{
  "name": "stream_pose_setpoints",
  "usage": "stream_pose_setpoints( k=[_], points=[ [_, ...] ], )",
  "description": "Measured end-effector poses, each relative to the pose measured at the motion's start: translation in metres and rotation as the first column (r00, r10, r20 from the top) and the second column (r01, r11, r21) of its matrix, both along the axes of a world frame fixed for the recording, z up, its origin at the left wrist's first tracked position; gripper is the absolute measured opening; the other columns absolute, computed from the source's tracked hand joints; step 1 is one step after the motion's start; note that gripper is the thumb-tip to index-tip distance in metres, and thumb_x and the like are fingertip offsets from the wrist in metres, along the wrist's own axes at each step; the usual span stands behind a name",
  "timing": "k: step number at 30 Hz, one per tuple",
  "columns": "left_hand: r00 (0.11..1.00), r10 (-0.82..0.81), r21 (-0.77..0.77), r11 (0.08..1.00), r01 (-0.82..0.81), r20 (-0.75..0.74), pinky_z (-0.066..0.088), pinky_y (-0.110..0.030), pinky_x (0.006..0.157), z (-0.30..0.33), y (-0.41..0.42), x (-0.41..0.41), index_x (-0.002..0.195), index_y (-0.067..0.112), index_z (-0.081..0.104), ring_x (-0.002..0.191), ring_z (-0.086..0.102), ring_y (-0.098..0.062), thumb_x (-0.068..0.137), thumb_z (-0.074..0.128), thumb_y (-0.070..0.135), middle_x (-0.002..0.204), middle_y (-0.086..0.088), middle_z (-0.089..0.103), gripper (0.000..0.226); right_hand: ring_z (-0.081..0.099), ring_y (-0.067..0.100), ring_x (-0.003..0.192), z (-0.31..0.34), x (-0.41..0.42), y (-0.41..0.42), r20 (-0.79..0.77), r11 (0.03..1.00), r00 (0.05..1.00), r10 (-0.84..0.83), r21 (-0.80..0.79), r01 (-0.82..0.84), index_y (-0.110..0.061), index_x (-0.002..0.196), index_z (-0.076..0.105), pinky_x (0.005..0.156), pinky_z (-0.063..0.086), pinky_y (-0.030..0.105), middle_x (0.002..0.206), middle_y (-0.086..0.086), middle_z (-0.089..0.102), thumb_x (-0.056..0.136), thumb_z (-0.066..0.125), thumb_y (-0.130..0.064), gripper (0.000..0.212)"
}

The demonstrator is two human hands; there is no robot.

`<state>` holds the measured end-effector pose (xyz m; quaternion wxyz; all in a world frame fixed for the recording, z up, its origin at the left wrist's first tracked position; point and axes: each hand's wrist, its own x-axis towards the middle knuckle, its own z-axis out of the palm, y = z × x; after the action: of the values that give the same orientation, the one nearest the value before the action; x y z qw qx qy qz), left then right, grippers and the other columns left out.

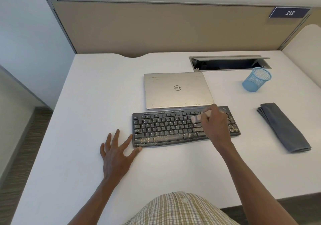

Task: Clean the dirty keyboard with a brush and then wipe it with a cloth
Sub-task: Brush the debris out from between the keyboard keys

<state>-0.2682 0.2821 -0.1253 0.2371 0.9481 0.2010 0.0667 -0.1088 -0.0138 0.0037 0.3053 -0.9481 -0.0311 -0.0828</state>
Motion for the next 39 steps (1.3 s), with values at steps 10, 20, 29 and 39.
stream_pose_setpoints(
  k=[10,20,29,39],
  points=[
    [1.000,0.001,0.003,1.000,-0.001,0.006,0.005,-0.051,0.124,0.001,-0.001,0.000,0.140,0.048,0.055,0.156,0.009,-0.026,0.079,0.035,0.088,0.167,-0.002,0.026,0.075,0.059,0.022,0.061,0.004,0.004,0.002,-0.072,0.996,0.996,0.044,-0.073,-0.050,-0.004,0.093,0.054,0.050,0.039,0.028,0.067,0.006,0.058,0.093,0.053,-0.006,0.002],
    [1.000,-0.002,0.006,1.000,0.002,0.007,0.007,-0.052,0.124,0.000,0.000,0.000,0.140,0.047,0.055,0.156,0.010,-0.026,0.080,0.033,0.088,0.167,-0.003,0.026,0.077,0.057,0.023,0.066,0.008,0.007,0.000,-0.143,0.982,0.986,0.088,-0.152,-0.110,-0.003,0.093,0.057,0.055,0.042,0.029,0.077,0.010,0.065,0.093,0.050,-0.005,0.007],
    [1.000,-0.003,0.012,1.000,0.003,0.000,0.006,-0.052,0.124,0.001,0.000,0.000,0.141,0.047,0.054,0.156,0.009,-0.026,0.080,0.033,0.088,0.167,-0.003,0.025,0.077,0.053,0.018,0.062,0.009,0.007,0.002,-0.125,0.980,0.989,0.084,-0.172,-0.105,-0.005,0.092,0.056,0.050,0.035,0.026,0.070,0.005,0.059,0.092,0.050,-0.005,0.006],
    [1.000,-0.003,0.009,1.000,0.003,-0.004,0.005,-0.051,0.124,0.001,-0.001,0.000,0.141,0.048,0.054,0.156,0.009,-0.025,0.080,0.032,0.088,0.167,-0.002,0.025,0.077,0.056,0.020,0.062,0.012,0.007,0.002,-0.115,0.987,0.990,0.080,-0.129,-0.094,-0.004,0.094,0.055,0.047,0.038,0.025,0.074,0.009,0.062,0.093,0.051,-0.006,0.004]
  ],
)
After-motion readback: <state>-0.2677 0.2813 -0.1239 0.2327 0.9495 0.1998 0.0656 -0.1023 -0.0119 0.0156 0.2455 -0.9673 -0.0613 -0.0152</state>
